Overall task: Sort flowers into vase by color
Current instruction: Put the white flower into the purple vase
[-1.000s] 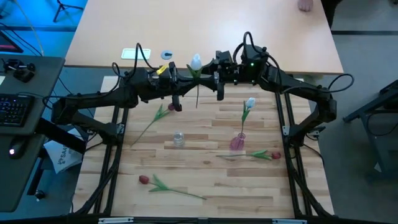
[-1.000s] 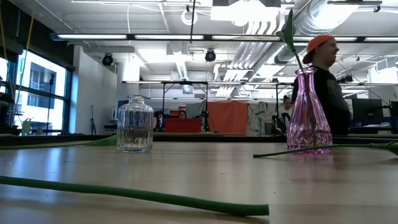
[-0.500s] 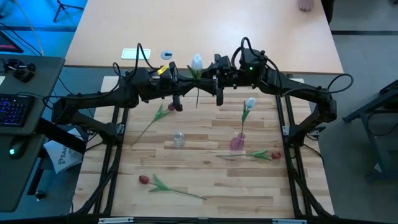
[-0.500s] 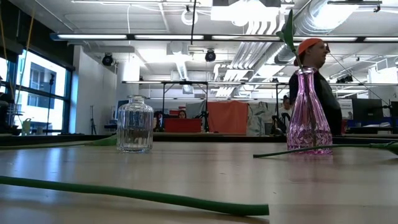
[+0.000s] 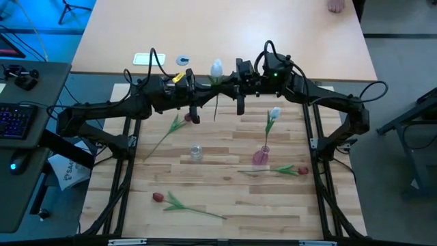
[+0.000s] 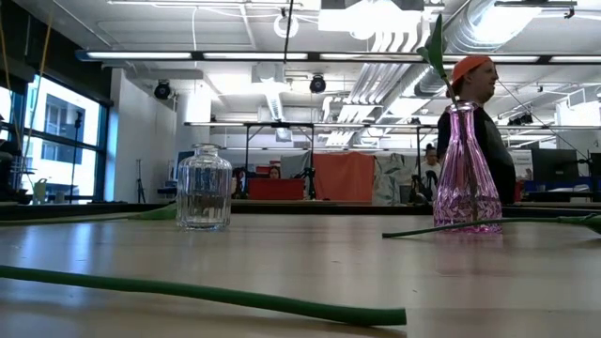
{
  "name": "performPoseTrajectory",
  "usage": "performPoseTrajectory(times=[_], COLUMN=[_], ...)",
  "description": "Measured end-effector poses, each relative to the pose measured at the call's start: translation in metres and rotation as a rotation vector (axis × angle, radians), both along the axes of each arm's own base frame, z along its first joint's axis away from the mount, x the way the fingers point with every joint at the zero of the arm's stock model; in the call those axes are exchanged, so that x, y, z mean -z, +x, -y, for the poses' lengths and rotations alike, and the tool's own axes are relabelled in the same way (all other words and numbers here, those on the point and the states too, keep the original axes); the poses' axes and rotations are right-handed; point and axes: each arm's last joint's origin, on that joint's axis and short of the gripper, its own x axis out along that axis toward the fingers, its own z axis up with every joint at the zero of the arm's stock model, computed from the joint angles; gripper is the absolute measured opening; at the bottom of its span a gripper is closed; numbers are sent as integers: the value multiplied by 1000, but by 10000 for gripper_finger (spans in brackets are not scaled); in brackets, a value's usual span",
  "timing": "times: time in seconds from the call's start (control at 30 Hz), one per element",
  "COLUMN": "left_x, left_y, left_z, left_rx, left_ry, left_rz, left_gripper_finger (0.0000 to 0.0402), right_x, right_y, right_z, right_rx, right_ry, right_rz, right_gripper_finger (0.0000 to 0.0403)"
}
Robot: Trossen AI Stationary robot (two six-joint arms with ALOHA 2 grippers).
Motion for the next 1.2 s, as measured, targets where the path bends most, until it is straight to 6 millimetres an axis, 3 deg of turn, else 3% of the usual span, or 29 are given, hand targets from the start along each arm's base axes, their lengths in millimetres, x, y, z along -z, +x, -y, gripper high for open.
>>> performPoseTrajectory(times=[0.13,0.4,0.6,0.77,0.93,1.03,1.2], left_x=[0,15,36,59,73,71,67], left_y=[-7,-37,-62,-79,-89,-92,-92], left_z=[-1,1,6,8,10,10,7], left_rx=[-40,-172,-196,-198,-193,-195,-219], left_ry=[-33,-18,-45,-150,-192,-188,-132], left_rz=[-47,-369,-421,-288,-221,-193,-167], left_gripper_finger=[48,119,130,130,130,130,130], right_x=[-2,-27,-35,-11,32,54,63], right_y=[-6,-54,-94,-102,-117,-136,-169], right_z=[2,8,-17,-56,-87,-94,-85], right_rx=[12,48,-109,-200,-129,-33,155], right_ry=[-38,-39,28,119,191,237,215], right_rz=[-19,-10,-103,-248,-310,-283,-103], right_gripper_finger=[5,3,2,1,1,1,0])
